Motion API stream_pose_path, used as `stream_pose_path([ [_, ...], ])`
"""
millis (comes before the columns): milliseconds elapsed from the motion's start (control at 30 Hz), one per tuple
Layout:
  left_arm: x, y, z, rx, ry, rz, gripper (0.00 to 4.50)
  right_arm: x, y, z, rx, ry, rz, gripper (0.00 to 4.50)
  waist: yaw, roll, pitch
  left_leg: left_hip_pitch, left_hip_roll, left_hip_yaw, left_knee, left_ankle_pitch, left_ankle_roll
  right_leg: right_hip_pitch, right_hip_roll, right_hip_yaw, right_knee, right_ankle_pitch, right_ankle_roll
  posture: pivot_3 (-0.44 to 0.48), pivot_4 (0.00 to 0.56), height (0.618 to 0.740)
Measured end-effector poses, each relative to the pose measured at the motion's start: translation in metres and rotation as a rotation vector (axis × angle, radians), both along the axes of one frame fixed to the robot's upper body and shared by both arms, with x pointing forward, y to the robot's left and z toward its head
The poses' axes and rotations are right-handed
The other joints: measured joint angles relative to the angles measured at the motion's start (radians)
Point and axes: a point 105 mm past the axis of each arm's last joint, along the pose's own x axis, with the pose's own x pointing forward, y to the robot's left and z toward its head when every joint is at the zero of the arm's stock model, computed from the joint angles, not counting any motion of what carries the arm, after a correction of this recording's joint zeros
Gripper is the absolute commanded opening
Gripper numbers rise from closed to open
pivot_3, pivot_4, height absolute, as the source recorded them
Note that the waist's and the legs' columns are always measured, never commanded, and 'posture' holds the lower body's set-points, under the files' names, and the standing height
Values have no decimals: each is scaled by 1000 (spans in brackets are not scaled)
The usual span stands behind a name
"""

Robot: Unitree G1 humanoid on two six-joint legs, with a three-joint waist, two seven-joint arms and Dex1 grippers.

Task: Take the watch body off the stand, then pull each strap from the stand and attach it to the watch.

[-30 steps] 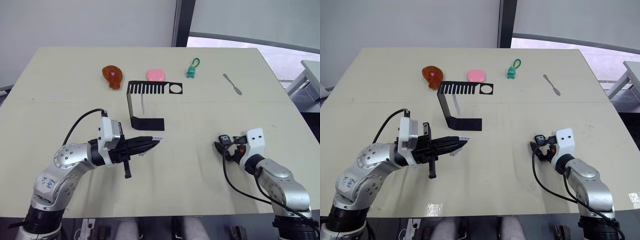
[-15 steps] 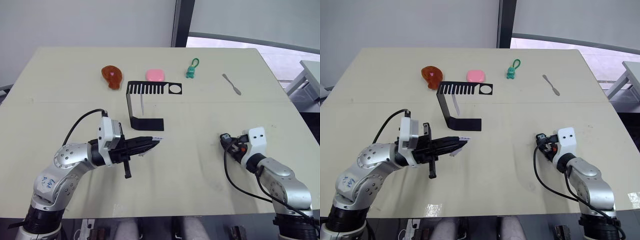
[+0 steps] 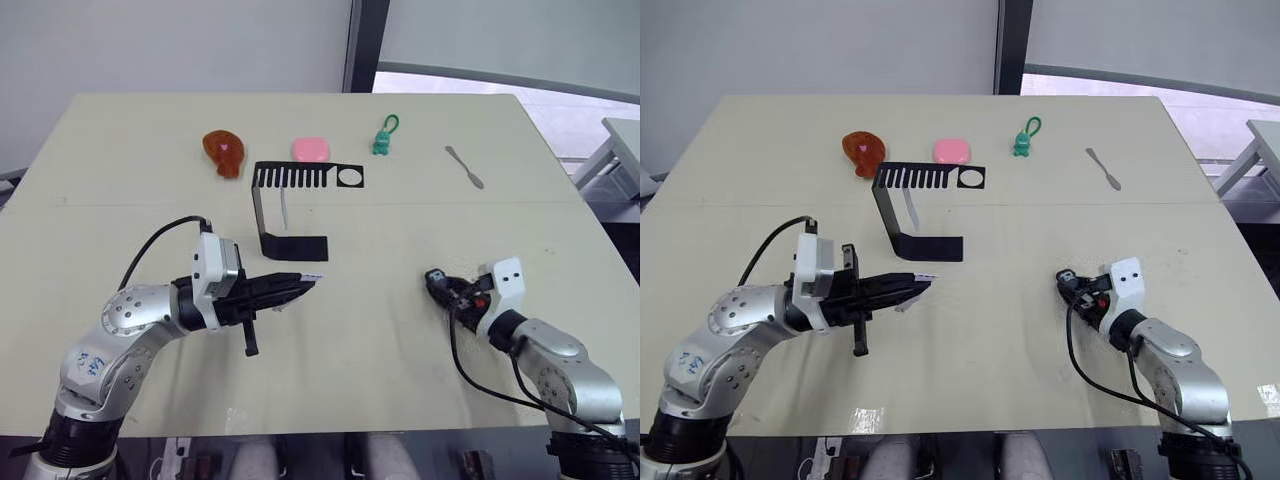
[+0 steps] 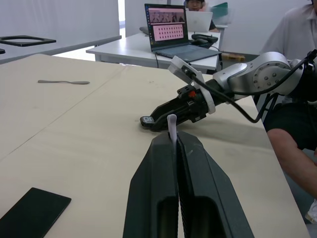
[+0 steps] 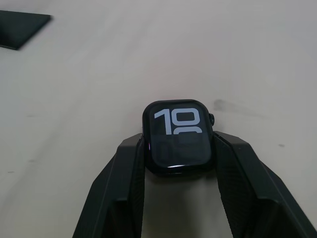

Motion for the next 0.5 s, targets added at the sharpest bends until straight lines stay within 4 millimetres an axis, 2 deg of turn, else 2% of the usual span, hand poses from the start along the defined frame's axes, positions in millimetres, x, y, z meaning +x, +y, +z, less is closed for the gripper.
stream_pose_path([
  [133,0,17,3,88,-78,42,0,-10,23,26,86,38,198,1519,-3,0,0,0,1,0,0,0,0,0,0,0,0,0,0,0,150,740],
  [300,-2,37,-2,224,-139,70,0,-24,64,47,258,208,433,1519,-2,0,0,0,1,-1,-1,0,1,0,-1,0,0,0,-1,0,150,740],
  [500,-7,48,-5,279,-143,70,0,-36,98,49,402,418,591,1519,-1,0,0,-2,0,-1,-1,-2,2,-1,-3,-1,-1,0,-1,0,150,740],
])
